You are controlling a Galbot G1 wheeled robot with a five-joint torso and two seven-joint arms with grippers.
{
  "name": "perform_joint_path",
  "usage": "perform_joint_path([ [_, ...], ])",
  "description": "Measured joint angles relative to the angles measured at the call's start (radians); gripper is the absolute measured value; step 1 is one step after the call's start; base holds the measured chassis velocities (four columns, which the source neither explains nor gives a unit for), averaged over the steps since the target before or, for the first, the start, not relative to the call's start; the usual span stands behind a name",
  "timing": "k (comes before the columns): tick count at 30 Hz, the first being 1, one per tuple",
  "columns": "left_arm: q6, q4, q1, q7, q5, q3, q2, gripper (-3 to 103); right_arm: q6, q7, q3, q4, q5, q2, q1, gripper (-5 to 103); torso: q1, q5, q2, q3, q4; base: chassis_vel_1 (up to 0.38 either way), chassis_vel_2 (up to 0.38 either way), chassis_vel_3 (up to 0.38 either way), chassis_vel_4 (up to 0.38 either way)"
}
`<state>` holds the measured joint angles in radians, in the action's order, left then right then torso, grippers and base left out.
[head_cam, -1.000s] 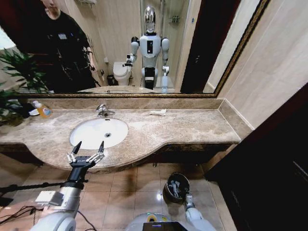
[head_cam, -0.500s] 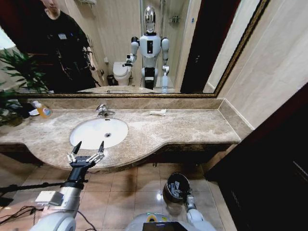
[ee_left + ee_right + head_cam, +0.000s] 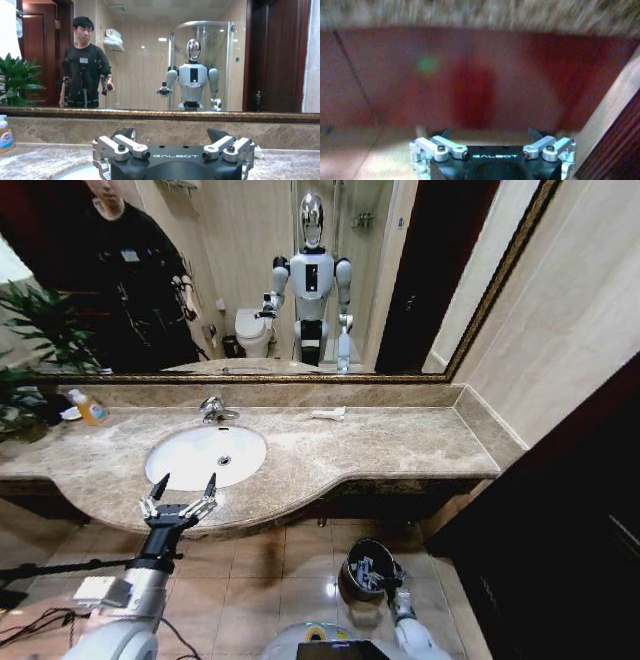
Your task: Pick up the trash from the sink and place it in the trash bin.
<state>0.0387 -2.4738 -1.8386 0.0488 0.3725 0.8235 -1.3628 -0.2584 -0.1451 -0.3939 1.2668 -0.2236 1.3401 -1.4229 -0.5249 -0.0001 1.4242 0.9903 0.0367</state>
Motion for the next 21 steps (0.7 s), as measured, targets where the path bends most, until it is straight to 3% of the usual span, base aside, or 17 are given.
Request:
perform_joint_path([
  [1, 0.0, 0.0, 0.0, 0.0, 0.0, 0.0, 0.0, 100, 0.031, -0.024, -0.005, 0.116, -0.006, -0.012, -0.049, 100, 0.0, 0.0001, 0.0, 0.0, 0.0, 0.0, 0.0, 0.0, 0.0],
  [3, 0.0, 0.0, 0.0, 0.0, 0.0, 0.0, 0.0, 100, 0.047, -0.033, -0.009, 0.191, -0.006, -0.017, -0.078, 100, 0.0, 0.0003, 0.0, 0.0, -0.0001, 0.0, 0.0, 0.0, 0.0],
  [5, 0.0, 0.0, 0.0, 0.0, 0.0, 0.0, 0.0, 100, 0.093, -0.05, -0.019, 0.41, 0.004, -0.029, -0.155, 100, 0.0, -0.0003, 0.0, 0.0, 0.0, 0.0, 0.0, 0.0, 0.0],
  [10, 0.0, 0.0, 0.0, 0.0, 0.0, 0.0, 0.0, 100, 0.174, -0.086, -0.012, 0.691, 0.023, -0.043, -0.196, 100, 0.0, -0.0002, 0.0, 0.0, 0.0, 0.0, 0.0, 0.0, 0.0],
  [17, 0.0, 0.0, 0.0, 0.0, 0.0, 0.0, 0.0, 100, 0.312, -0.078, 0.013, 0.855, 0.01, -0.102, -0.089, 100, 0.0, 0.0001, 0.0, 0.0, 0.0001, 0.0, 0.0, 0.0, 0.0],
  [18, 0.0, 0.0, 0.0, 0.0, 0.0, 0.0, 0.0, 100, 0.376, -0.035, 0.021, 0.858, -0.028, -0.131, -0.026, 100, 0.0, 0.0002, 0.0, 0.0, 0.0, 0.0, 0.0, 0.0, 0.0],
  [21, 0.0, 0.0, 0.0, 0.0, 0.0, 0.0, 0.0, 100, 0.409, 0.026, 0.028, 0.812, -0.057, -0.162, 0.067, 100, 0.0, 0.0001, 0.0, 0.0, 0.0, 0.0, 0.0, 0.0, 0.0],
])
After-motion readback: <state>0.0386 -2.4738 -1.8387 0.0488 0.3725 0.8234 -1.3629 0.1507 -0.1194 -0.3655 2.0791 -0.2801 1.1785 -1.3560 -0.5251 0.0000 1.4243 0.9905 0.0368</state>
